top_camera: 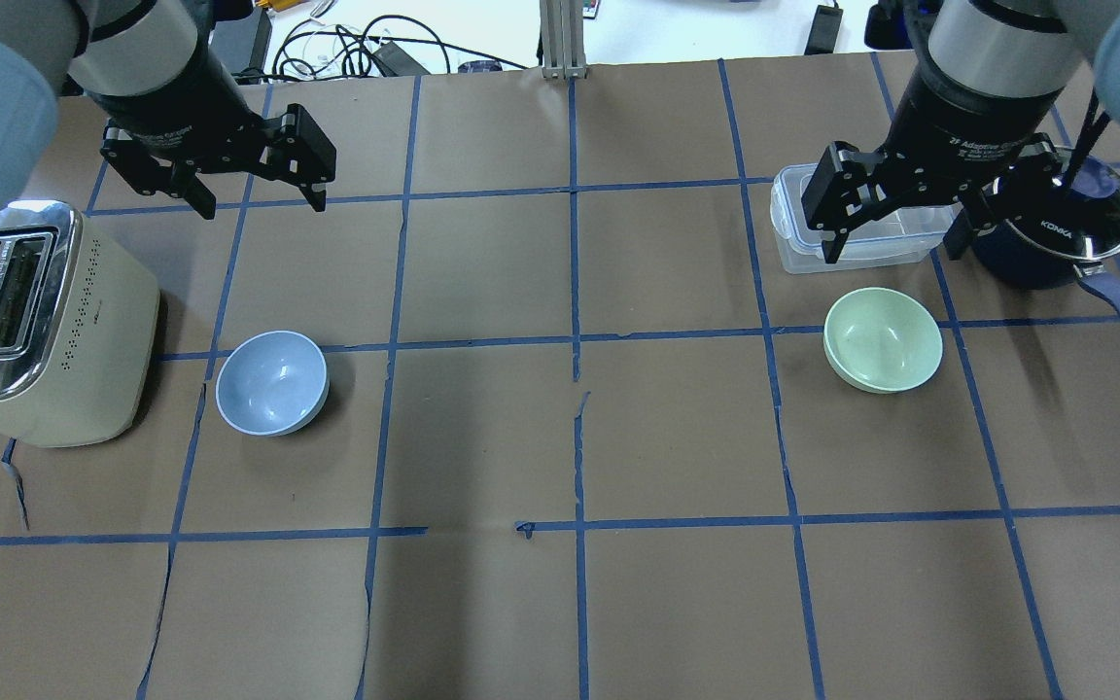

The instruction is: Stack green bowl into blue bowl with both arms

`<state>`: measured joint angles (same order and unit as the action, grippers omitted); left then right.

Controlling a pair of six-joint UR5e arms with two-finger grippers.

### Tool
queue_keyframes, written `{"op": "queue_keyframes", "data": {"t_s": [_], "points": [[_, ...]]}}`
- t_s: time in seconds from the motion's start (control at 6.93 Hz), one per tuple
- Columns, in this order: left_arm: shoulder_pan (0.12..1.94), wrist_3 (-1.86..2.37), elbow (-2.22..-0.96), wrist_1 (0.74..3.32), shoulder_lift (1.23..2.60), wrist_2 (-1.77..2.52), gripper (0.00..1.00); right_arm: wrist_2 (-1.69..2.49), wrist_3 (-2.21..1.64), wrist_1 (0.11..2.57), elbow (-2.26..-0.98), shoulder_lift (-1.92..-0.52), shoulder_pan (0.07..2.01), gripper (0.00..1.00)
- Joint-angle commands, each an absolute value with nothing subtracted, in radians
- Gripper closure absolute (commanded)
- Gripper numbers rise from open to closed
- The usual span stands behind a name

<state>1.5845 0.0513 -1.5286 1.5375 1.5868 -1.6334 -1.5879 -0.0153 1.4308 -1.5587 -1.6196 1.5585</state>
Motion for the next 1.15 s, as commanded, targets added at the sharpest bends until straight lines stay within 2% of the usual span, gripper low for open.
{"op": "queue_keyframes", "data": {"t_s": [0.0,1.01], "points": [[1.582,0.051,-1.526,1.532,1.591,-1.629,0.00,-1.588,-0.015,1.431,-1.560,-1.620,1.559,0.00],[1.577,0.025,-1.500,1.540,1.608,-1.631,0.00,-1.589,-0.015,1.431,-1.560,-1.620,1.559,0.00]]}}
